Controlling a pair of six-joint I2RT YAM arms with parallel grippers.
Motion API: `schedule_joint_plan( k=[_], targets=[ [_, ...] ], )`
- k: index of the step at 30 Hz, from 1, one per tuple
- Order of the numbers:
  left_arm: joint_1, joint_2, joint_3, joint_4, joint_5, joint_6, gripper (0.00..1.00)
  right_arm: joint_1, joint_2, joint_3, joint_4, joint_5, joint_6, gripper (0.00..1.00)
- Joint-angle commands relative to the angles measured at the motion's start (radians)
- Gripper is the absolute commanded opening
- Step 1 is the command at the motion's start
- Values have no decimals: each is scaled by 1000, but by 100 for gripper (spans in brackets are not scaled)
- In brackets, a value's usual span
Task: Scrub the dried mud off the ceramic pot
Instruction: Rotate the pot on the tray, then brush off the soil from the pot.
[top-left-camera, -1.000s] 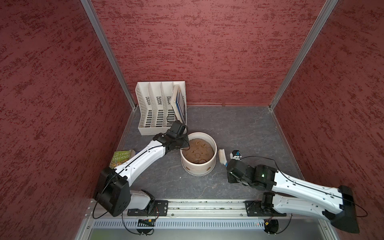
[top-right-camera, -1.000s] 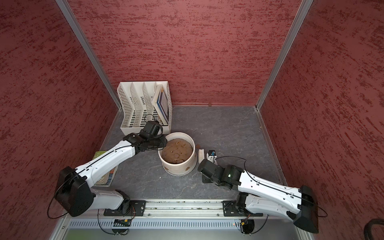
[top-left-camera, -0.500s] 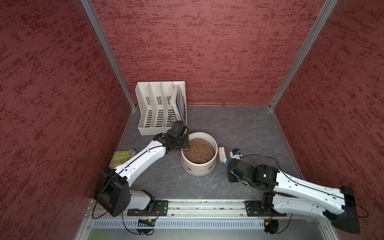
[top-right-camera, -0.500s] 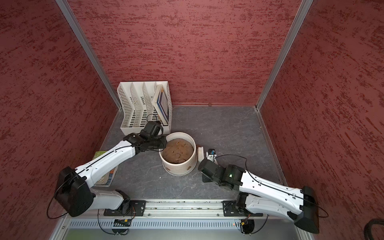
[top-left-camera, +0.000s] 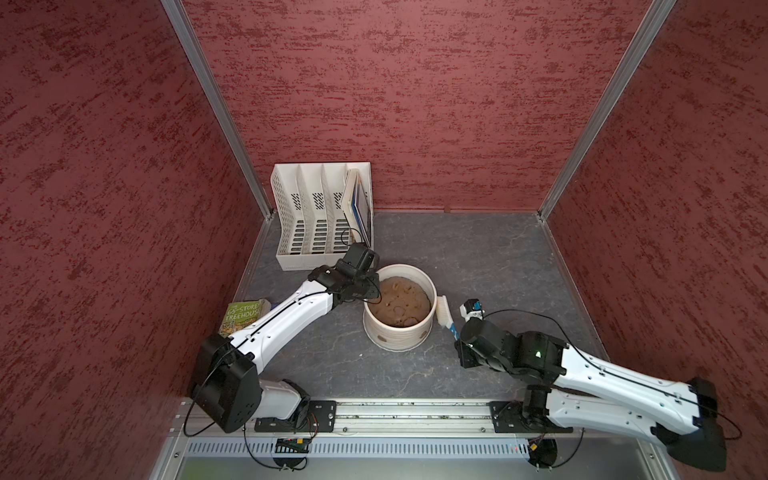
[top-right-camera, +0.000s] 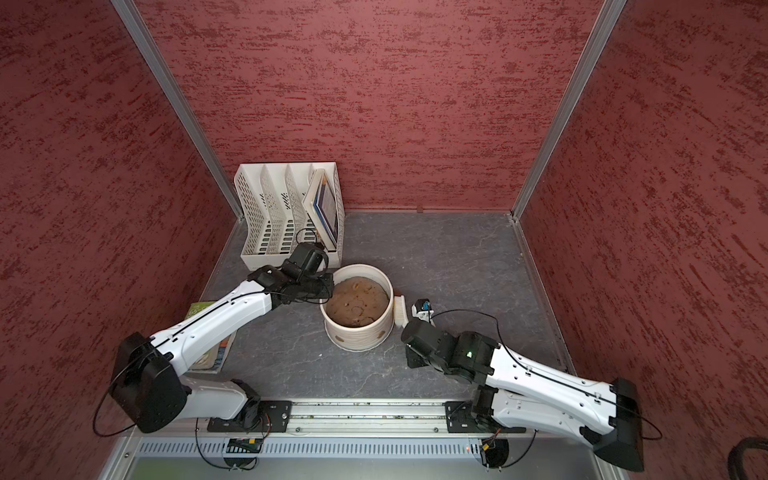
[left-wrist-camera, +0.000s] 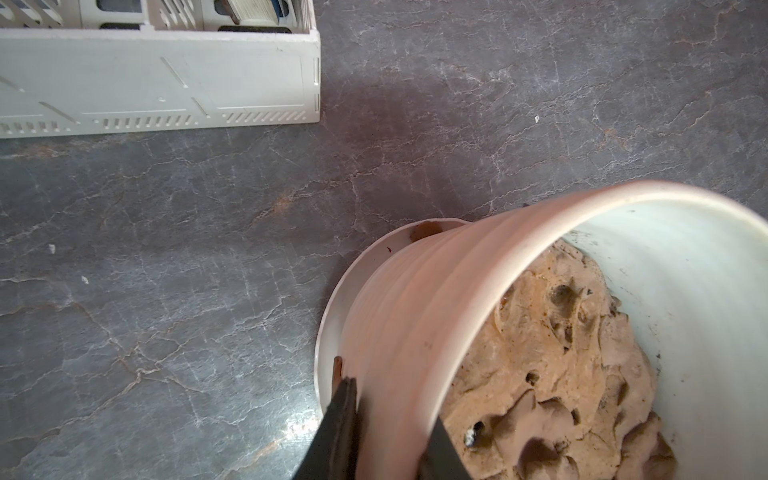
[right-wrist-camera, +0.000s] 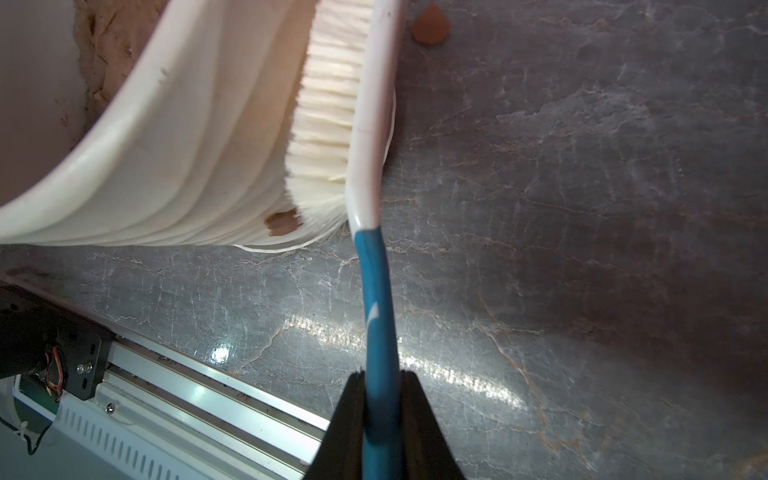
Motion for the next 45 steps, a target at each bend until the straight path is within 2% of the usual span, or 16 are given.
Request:
schedule_joint_plan(
  k=[1,8,16,27,36,42,45],
  targets=[
    [-12,12,39,58,82,-66,0,13,8,-2,88,-52,-35,0],
    [-26,15,38,63,88,-52,0,13,126,31,114,-79,-37,0],
    [-35,11,37,57,87,-40,0,-40,248,52,5,-48,19,0],
    [-32,-12,18,44,69,-33,0,-196,242,-37,-54,-62,44,0],
    [-17,-70,-20,-25,34,-49,0,-215,184,-37,-114,-28,61,0],
    [-9,-147,-102,-70,7,-178,0,-213,89,-43,-82,-30,55,0],
    [-41,-177,-143,-43,16,-273,0,-212,67,-47,-64,-37,58,0]
  ],
)
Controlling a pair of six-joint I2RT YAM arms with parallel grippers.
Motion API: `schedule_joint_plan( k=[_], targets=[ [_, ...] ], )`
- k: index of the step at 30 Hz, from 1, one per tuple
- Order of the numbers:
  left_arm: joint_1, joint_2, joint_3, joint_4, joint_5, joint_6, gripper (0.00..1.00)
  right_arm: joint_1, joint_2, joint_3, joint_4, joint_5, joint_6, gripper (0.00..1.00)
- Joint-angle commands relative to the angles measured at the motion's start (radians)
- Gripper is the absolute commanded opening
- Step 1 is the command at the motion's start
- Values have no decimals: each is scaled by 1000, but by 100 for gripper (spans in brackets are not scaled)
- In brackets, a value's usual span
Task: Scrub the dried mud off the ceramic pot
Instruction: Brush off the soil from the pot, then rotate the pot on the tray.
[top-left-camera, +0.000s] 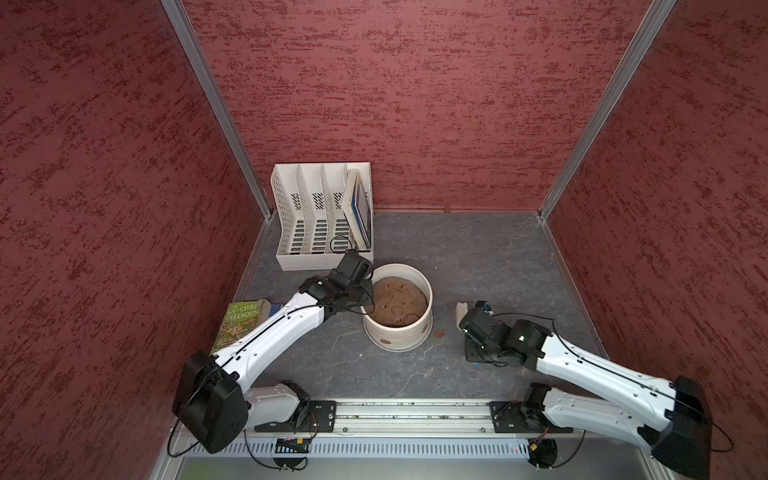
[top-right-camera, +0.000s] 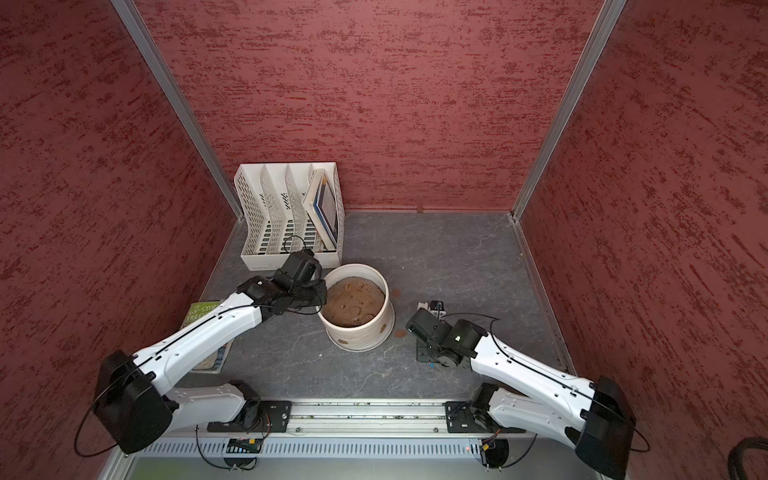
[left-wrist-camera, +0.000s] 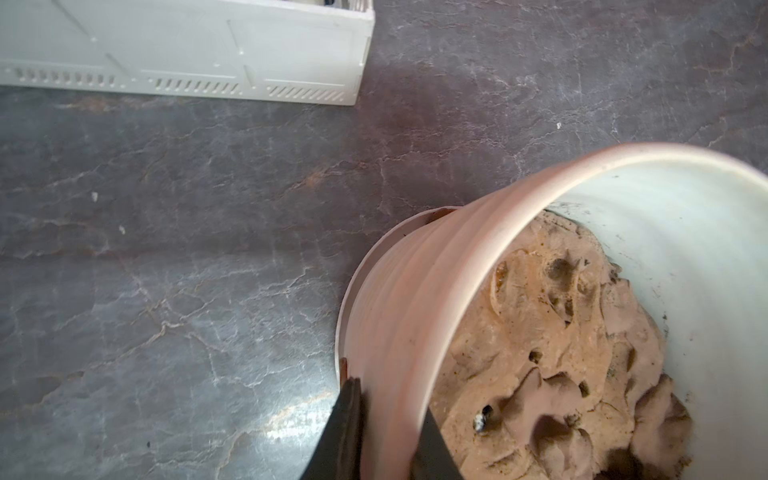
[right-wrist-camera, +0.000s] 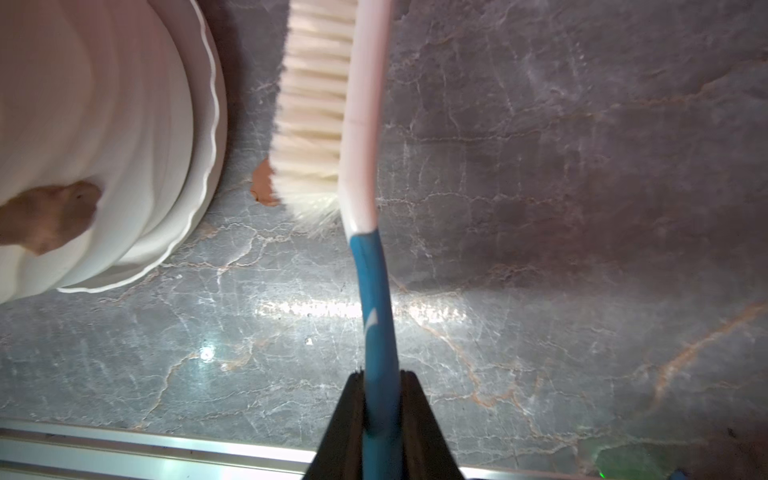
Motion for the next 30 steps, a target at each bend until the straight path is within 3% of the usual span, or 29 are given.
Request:
schedule_joint_plan(
  k=[1,7,11,21,30],
  targets=[
    [-38,-44,-40,-3,89,-160,1,-5,-24,-10,37,20,9,0],
    [-58,-22,2,52,99,-142,40,8,-21,-4,33,19,15,0],
    [-42,23,72,56,89,-72,56,15,-44,-10,21,29,23,0],
    [18,132,122,101,138,91,62,18,-73,-6,16,34,26,0],
    [17,159,148,119,102,122,60,18,-49,7,36,26,22,0]
  ],
)
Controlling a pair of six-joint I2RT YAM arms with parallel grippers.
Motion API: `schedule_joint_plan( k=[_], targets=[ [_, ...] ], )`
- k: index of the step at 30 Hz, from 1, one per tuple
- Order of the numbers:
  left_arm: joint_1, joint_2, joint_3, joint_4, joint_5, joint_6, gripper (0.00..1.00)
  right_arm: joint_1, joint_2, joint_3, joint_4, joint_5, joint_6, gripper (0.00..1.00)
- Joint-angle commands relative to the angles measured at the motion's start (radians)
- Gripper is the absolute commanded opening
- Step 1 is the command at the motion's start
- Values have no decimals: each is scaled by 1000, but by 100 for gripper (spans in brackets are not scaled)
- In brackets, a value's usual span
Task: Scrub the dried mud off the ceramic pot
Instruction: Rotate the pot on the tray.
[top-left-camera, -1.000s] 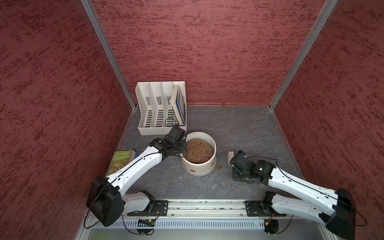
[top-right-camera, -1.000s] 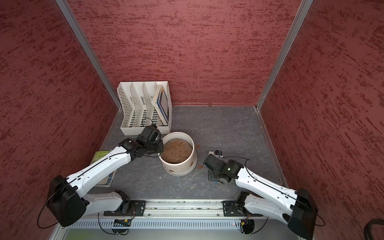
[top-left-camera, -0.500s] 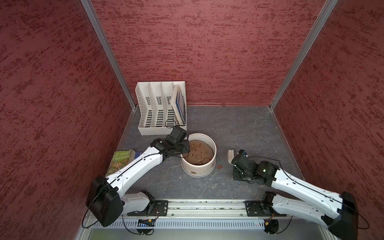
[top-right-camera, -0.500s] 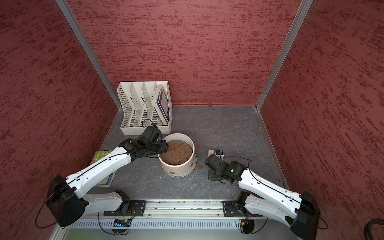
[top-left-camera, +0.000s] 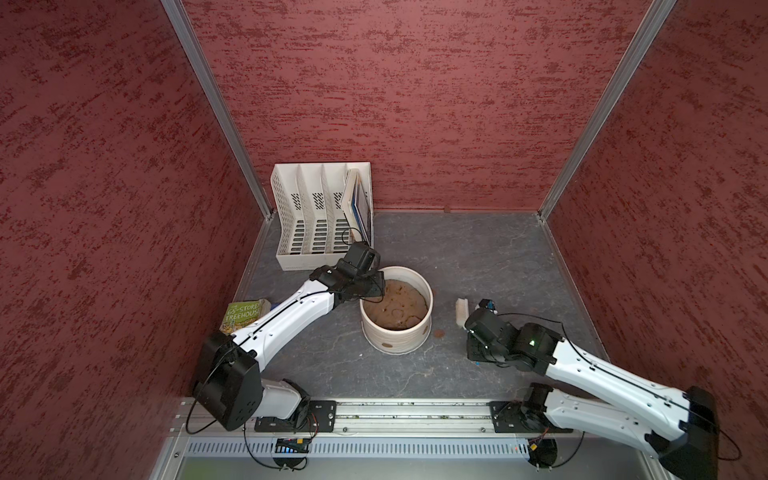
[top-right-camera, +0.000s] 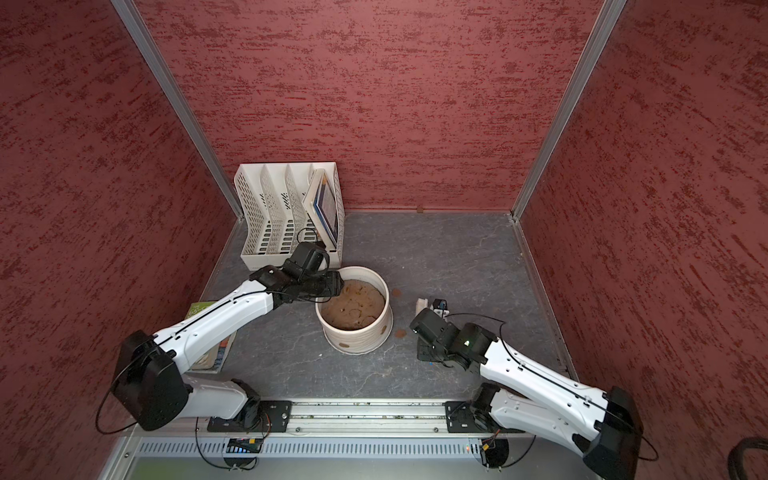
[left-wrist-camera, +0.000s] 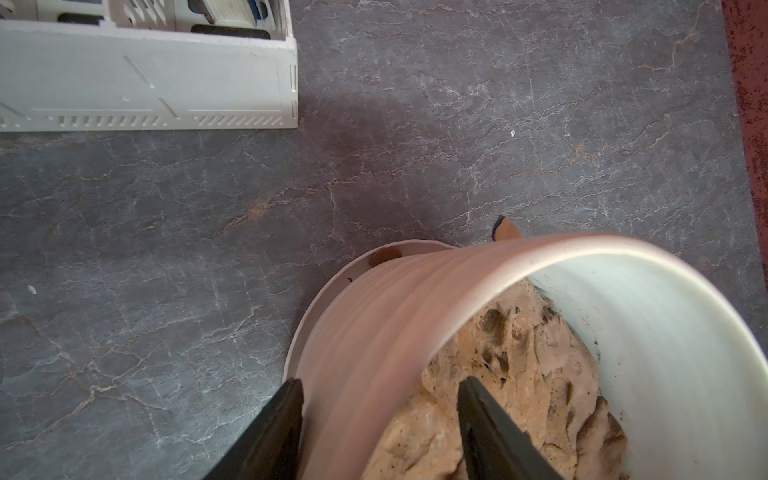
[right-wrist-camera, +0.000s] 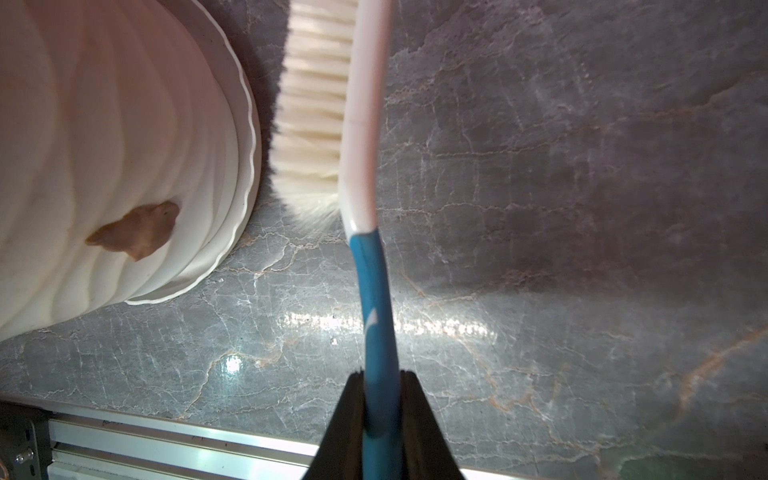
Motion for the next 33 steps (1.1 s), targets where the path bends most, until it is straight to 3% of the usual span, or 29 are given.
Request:
schedule_joint_plan(
  k=[1,9,16,26,33],
  targets=[
    [-2,12,41,44,-1,28,58,5,8,16,20,24,2,0],
    [-4,17,52,16,-26,26,39,4,6,16,19,23,4,0],
    [-3,-20,57,-71,-65,32,15,5,-2,2,26,21,10,0],
    [-18,-88,56,-171,-95,-37,0,7,-21,-16,37,20,17,0],
    [-51,-138,-6,-126,-31,-113,0,13,-26,-26,45,20,20,0]
  ],
)
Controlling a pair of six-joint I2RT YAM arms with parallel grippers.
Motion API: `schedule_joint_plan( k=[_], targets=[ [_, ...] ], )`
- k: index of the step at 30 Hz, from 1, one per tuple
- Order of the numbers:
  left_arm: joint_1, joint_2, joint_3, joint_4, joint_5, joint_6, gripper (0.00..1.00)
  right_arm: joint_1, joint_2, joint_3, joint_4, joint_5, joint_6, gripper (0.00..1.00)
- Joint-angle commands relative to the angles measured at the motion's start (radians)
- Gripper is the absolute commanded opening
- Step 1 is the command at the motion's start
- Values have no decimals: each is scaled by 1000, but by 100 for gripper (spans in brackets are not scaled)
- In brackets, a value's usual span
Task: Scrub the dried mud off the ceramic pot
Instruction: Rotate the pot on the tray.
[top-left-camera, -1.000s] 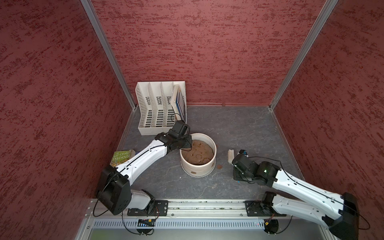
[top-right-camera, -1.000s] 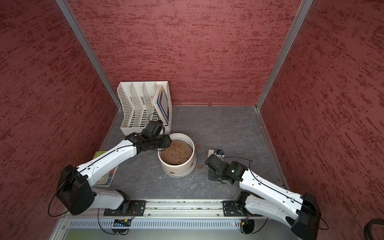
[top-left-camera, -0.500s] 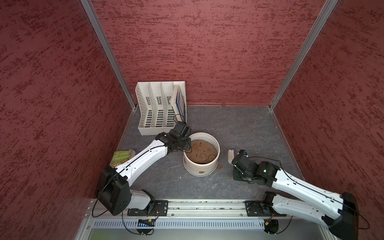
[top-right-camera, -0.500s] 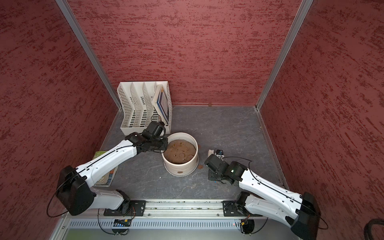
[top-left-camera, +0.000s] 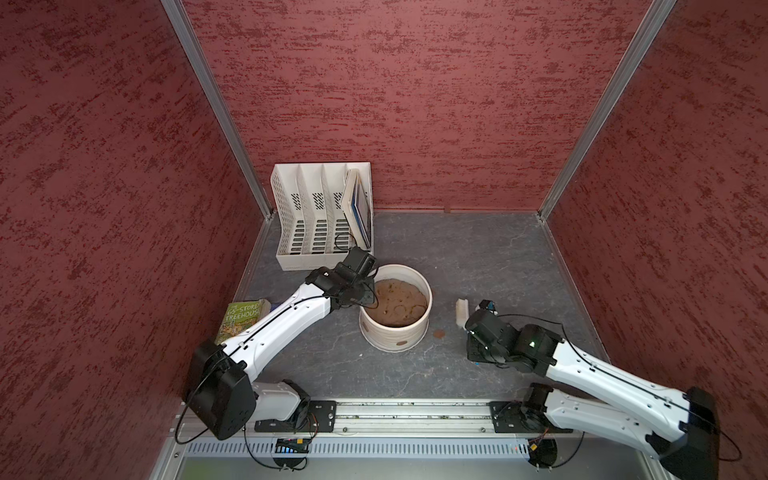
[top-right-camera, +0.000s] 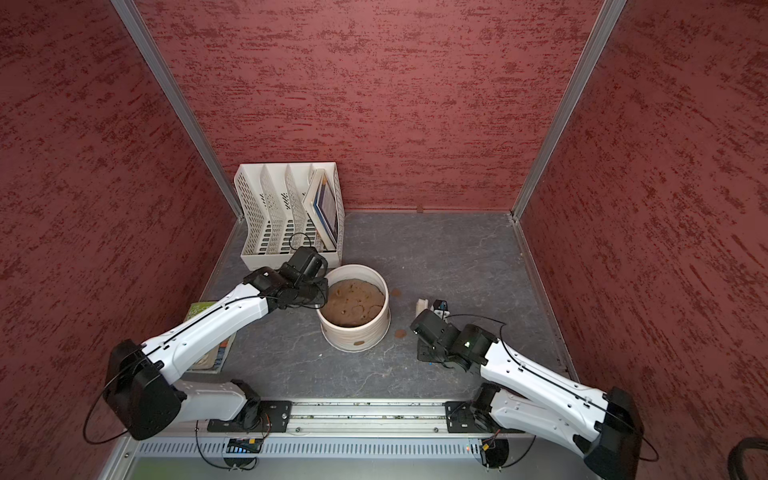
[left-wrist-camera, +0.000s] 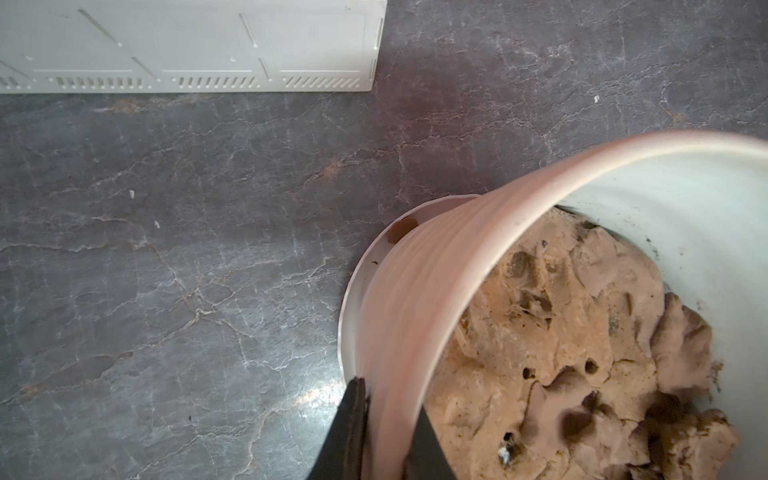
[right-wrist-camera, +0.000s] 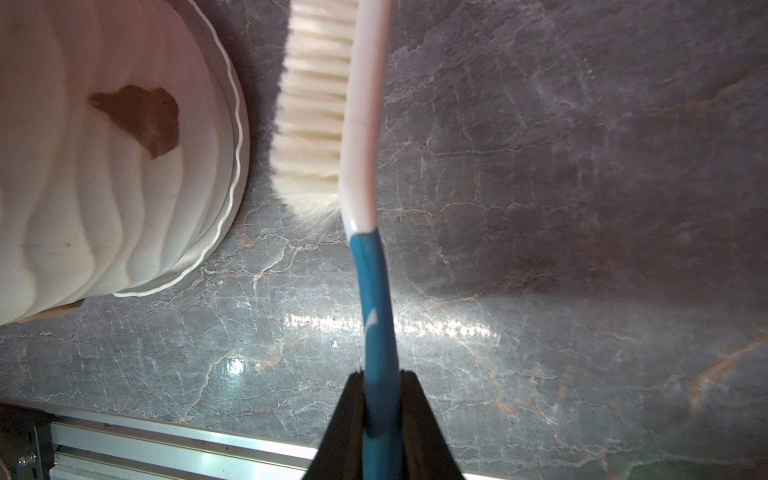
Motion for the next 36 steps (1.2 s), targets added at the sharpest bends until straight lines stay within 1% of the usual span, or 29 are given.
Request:
schedule_joint_plan(
  k=[1,2,3,4,6,8,11,15,18,21,26,29,36],
  targets=[
    [-17,-71,-8,82,114,-73,1,12,-13,-7,32,18,6,0],
    [-17,-74,-14,97,121,-78,5,16,-13,-4,33,17,5,0],
    [-16,-72,-15,109,125,-78,11,19,-13,-2,32,18,2,0],
    [-16,-67,-10,118,127,-79,20,24,-15,3,31,20,1,0],
    [-13,-53,2,137,125,-65,31,34,-20,6,30,23,-4,0],
    [-5,-35,14,153,113,-50,36,50,-28,9,35,25,-6,0],
    [20,-1,36,175,106,-33,41,75,-37,14,38,32,-9,0],
    [45,43,59,184,97,-5,41,106,-42,27,37,53,-7,0],
    [52,57,77,181,96,16,38,121,-32,37,31,62,-7,0],
    [50,57,82,184,107,31,35,128,-19,47,25,73,-8,0],
    [44,76,99,155,113,48,26,129,-1,73,-16,107,2,0],
    [39,87,101,144,113,61,24,128,16,92,-29,112,0,0],
    [36,94,113,110,90,80,16,127,13,103,-31,110,-2,0]
  ],
)
